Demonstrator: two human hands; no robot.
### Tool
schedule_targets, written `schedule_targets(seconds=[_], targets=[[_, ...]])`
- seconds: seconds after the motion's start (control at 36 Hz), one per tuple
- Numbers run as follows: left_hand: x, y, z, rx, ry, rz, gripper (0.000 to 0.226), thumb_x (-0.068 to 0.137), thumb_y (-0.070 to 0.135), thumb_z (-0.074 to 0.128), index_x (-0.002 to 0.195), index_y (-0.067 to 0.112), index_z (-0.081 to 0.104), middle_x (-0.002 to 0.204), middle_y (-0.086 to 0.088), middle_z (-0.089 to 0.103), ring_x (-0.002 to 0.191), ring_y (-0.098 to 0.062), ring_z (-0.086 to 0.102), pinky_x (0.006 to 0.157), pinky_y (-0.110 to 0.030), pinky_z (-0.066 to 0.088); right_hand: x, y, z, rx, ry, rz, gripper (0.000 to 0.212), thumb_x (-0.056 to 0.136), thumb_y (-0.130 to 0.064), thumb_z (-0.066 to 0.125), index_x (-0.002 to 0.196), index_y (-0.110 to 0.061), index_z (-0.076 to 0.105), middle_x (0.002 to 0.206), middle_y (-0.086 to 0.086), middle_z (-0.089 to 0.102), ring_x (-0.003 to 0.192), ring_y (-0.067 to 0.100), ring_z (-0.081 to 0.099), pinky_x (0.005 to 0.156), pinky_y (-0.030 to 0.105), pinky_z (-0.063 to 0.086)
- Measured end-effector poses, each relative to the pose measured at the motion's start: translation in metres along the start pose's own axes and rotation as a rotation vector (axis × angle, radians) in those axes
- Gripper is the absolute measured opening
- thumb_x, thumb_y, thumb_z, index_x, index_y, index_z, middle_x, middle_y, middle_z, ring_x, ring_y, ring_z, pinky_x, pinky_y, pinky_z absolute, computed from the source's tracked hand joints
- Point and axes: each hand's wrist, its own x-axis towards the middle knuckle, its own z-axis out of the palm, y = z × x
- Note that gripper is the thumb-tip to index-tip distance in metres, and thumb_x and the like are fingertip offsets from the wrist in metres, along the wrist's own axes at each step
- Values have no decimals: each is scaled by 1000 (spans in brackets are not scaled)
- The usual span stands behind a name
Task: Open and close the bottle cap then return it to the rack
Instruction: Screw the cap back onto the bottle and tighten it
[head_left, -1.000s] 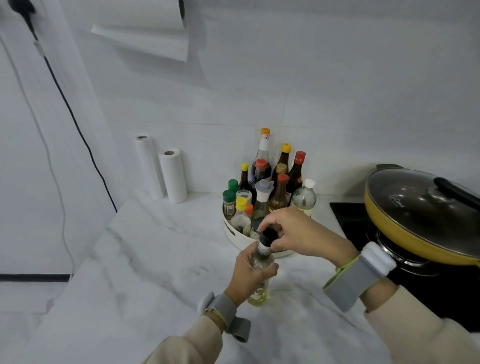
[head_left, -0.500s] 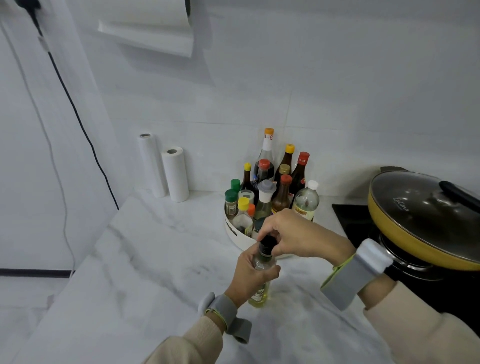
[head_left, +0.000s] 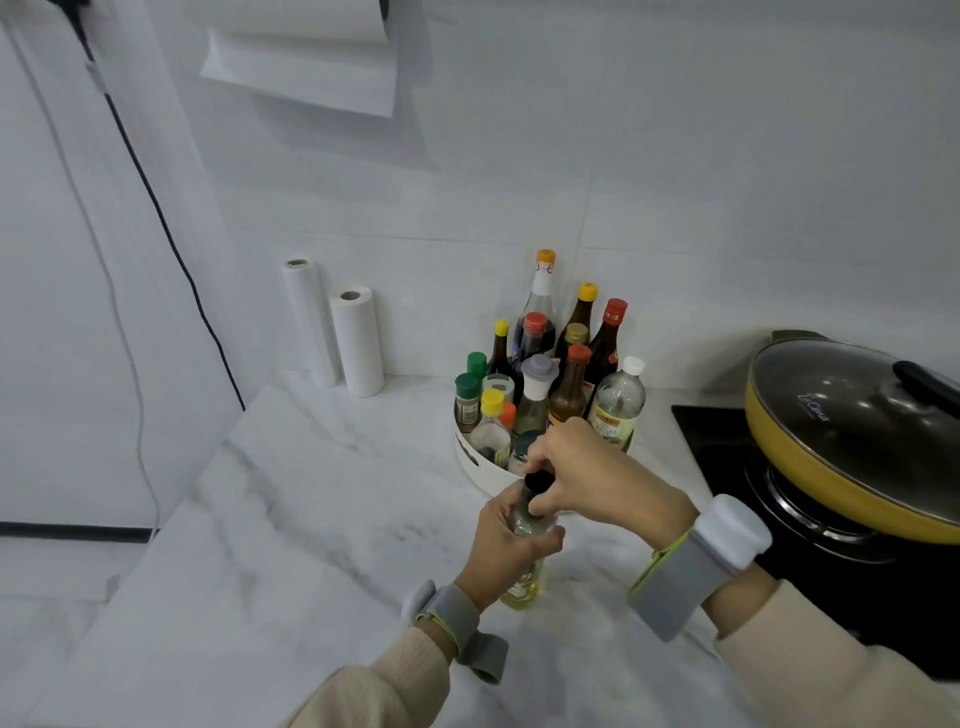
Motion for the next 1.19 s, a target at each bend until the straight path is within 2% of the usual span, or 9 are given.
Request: schedule_targets(seconds=[0.11, 0.19, 0.36, 0.58, 0.67, 0.75, 0.83, 1.0, 1.19], targets=[[-1, 0, 1, 0, 4, 10, 28, 62, 14, 71, 85, 30, 68, 72, 9, 69, 69, -12, 59, 69, -25, 53, -1, 3, -3, 3, -43, -40, 32, 68, -16, 78, 99, -10, 73, 80, 2, 64, 71, 9, 43, 60, 24, 44], [0, 1, 1, 7, 10, 5, 27, 62, 14, 71, 85, 29, 67, 72, 10, 68, 68, -12, 58, 68, -23, 52, 2, -2, -4, -26, -17, -15, 20, 66, -19, 77, 78, -5, 70, 66, 6, 55, 62, 14, 42, 53, 32, 40], [-1, -6, 2, 5, 89, 10, 31, 63, 11, 73, 93, 9, 68, 86, 2, 72, 84, -19, 66, 78, -29, 55, 1, -12, 14, -46, 161, 215, 50, 74, -40, 70, 55, -12, 35, 53, 1, 33, 51, 18, 33, 42, 28, 18], [-3, -6, 5, 29, 86, 8, 40, 66, 19, 73, 105, 21, 67, 100, -2, 74, 93, -23, 66, 87, -28, 55, -21, -3, 4, -53, 144, 322, 65, 81, -73, 39, 52, -14, 36, 51, 0, 36, 45, 16, 34, 51, 32, 32], [-2, -5, 6, 8, 88, 15, 37, 65, 18, 73, 101, 24, 68, 96, 2, 73, 89, -19, 66, 82, -22, 54, -26, 2, -12, 19, 99, 232, 53, 81, -64, 53, 74, -11, 53, 62, 1, 48, 54, 15, 41, 54, 34, 33], [-2, -4, 6, -25, 87, 33, 35, 65, 14, 71, 99, 21, 69, 94, -6, 73, 87, -23, 65, 80, -30, 54, -27, 5, -18, 50, -77, 76, 33, 82, -32, 66, 109, -19, 52, 90, 4, 58, 77, 18, 53, 66, 38, 44], [-1, -6, 5, -29, 85, 38, 38, 65, 15, 71, 103, 17, 68, 96, -12, 72, 88, -27, 64, 81, -34, 53, -20, 9, -7, -13, -121, -37, 33, 81, -18, 62, 111, -27, 51, 102, 0, 58, 91, 19, 54, 77, 44, 50], [-3, -5, 6, -51, 76, 41, 38, 65, 14, 70, 103, 13, 67, 91, -3, 71, 81, -14, 63, 75, -24, 52, -16, 13, 2, 44, -47, 1, 24, 83, -25, 65, 103, -14, 57, 66, -5, 49, 64, 15, 48, 69, 47, 49], [-4, -6, 7, -37, 111, 56, 34, 70, 7, 69, 103, 12, 66, 94, -16, 71, 80, -24, 62, 74, -33, 54, -18, 14, 12, 109, 24, 5, 20, 84, -25, 66, 99, -13, 59, 57, -9, 48, 56, 11, 46, 56, 32, 38]])
